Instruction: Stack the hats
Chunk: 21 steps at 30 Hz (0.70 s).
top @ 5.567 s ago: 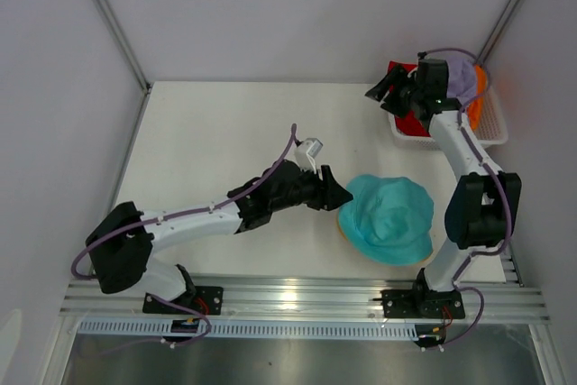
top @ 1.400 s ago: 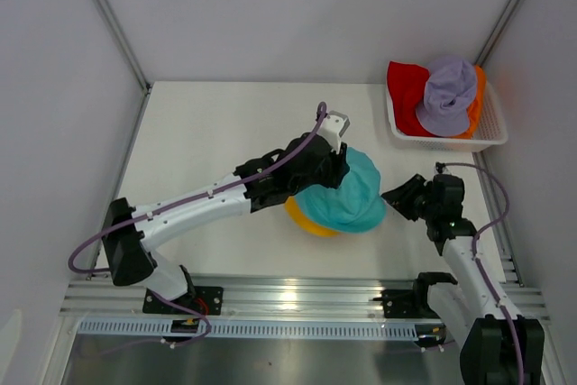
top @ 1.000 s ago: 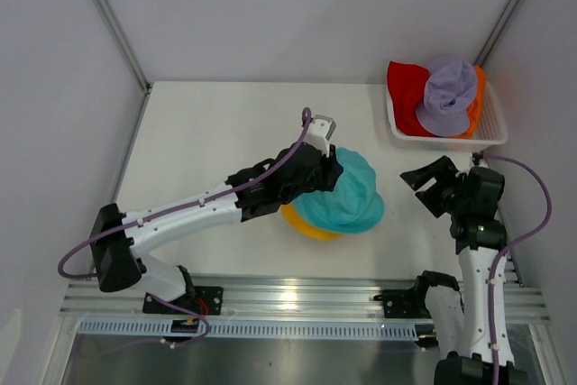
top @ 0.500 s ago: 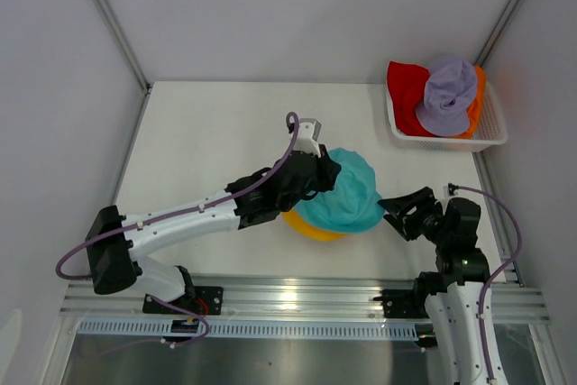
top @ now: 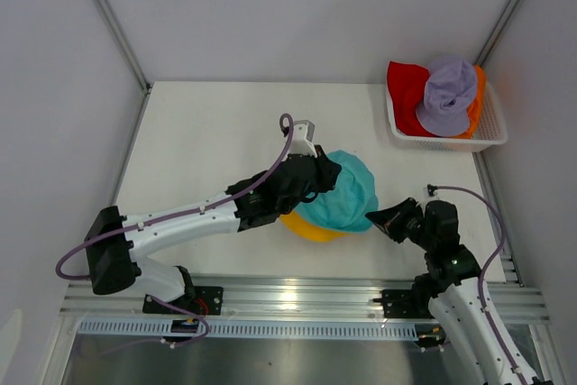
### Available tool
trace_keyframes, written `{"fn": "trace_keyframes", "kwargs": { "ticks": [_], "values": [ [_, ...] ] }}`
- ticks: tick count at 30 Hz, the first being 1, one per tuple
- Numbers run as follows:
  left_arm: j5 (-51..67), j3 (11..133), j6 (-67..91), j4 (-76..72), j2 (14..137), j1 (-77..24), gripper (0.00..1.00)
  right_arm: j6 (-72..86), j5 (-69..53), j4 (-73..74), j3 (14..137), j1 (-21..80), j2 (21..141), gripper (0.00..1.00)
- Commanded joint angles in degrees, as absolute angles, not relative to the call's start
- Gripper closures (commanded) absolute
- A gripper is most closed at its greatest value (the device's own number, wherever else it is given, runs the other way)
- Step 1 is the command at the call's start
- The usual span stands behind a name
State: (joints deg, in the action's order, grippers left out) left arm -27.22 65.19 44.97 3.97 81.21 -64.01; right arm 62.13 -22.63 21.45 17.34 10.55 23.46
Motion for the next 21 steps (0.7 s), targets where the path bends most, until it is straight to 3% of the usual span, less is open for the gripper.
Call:
{"fn": "trace_keyframes", "kwargs": {
  "ticks": [1, 4, 9, 12, 13, 19, 21],
  "values": [
    [-23.91, 60.64, 46.23, 19.51, 85.96, -65.3, 0.79, 54.94, -13.2, 26.71, 16.97, 16.42, 24.78, 1.0],
    [-23.73, 60.12, 47.37, 19.86, 86.4, -65.39, 0.8, 51.69, -7.75, 29.26, 14.77, 18.89, 24.35, 1.0],
    [-23.38, 60.03, 47.64, 19.6, 86.57, -65.3, 0.8, 50.8, -9.31, 24.27, 9.15, 19.6, 24.78, 1.0],
    [-23.55, 60.21, 47.02, 19.6, 86.75, -65.3, 0.8, 49.05, -9.14, 24.34, 10.45, 19.69, 26.45, 0.79],
    [-23.55, 60.47, 46.76, 19.69, 86.66, -65.3, 0.8, 48.35, -8.97, 25.13, 13.42, 19.69, 26.98, 0.63],
    [-23.47, 61.26, 50.43, 21.26, 86.84, -65.39, 0.81, 43.43, -4.6, 34.96, 31.35, 19.6, 29.35, 0.39],
    [-23.56, 61.26, 52.64, 22.85, 86.92, -65.3, 0.81, 41.93, -2.47, 39.62, 40.84, 19.51, 30.84, 0.37]
  ]
}}
